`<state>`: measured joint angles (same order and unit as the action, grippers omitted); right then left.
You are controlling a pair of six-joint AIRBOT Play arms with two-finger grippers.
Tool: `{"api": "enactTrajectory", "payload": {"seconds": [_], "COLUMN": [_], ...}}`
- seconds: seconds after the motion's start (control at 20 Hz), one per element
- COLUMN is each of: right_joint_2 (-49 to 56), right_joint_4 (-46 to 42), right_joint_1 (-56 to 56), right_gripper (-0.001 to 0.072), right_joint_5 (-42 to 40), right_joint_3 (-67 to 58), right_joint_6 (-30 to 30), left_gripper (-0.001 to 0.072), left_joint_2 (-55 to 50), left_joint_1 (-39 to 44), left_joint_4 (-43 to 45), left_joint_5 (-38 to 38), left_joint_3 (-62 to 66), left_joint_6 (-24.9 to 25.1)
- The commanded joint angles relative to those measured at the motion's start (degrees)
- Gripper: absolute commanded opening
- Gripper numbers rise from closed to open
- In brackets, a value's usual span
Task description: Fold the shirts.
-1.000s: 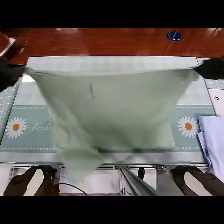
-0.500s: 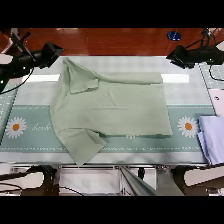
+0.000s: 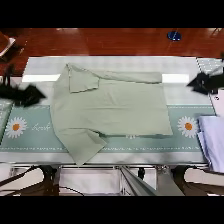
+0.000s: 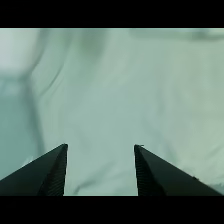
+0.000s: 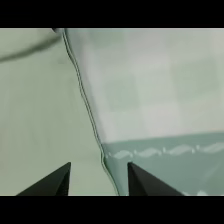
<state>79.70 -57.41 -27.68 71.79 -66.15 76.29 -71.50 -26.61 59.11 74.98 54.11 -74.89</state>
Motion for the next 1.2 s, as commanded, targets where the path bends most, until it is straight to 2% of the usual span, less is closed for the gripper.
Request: {"api": "enactTrajectory", "payload": {"seconds": [0.0, 0.15, 0.3, 0.55, 0.7, 0.75, 0.8, 0.85, 1.0, 1.15], "right_joint_2": [-15.61, -24.55, -26.18, -26.18, -26.18, -26.18, -26.18, -26.18, -25.55, -23.52], "right_joint_4": [3.04, 7.26, 7.21, 7.43, 7.41, 6.78, 3.87, -0.94, -12.44, -9.09], "right_joint_1": [-2.6, -2.6, -2.6, -2.6, -2.62, -2.62, -2.62, -2.89, -4.76, -4.7], "right_gripper": [0.0408, 0.0408, 0.0408, 0.0408, 0.0408, 0.0408, 0.0408, 0.0408, 0.0409, 0.0409], "right_joint_5": [-9.35, -11.15, -8.17, -7.74, -8.31, -9.27, -10.47, -11.32, -7.21, -0.92], "right_joint_3": [24.44, 34.69, 36.28, 36.28, 36.28, 36.26, 36.09, 36.04, 36.24, 38.47], "right_joint_6": [-1.09, -2.01, -3.17, -3.1, -3.08, -3.08, -2.16, 0.48, 7.61, 6.19], "left_gripper": [0.0507, 0.0507, 0.0507, 0.0505, 0.0501, 0.0416, 0.0106, 0.0017, 0.0017, 0.0017], "left_joint_2": [10.27, 12.37, 11.02, 8.59, 7.56, 7.37, 7.26, 7.26, 7.28, 7.28], "left_joint_1": [-10.03, -14.43, -13.9, -8.7, -2.91, -0.87, 0.87, 1.97, 2.32, 2.34], "left_joint_4": [0.57, -8.17, -8.04, -9.07, -12.98, -14.01, -14.47, -14.6, -14.58, -14.6], "left_joint_5": [0.44, -0.81, -3.28, -7.91, -13.44, -15.19, -16.17, -16.41, -15.82, -15.85], "left_joint_3": [-18.67, -26.18, -30.27, -32.28, -32.39, -32.35, -32.17, -31.93, -31.52, -31.52], "left_joint_6": [1.2, 3.89, 3.96, 5.22, 5.22, 5.22, 5.2, 5.27, 5.44, 5.44]}}
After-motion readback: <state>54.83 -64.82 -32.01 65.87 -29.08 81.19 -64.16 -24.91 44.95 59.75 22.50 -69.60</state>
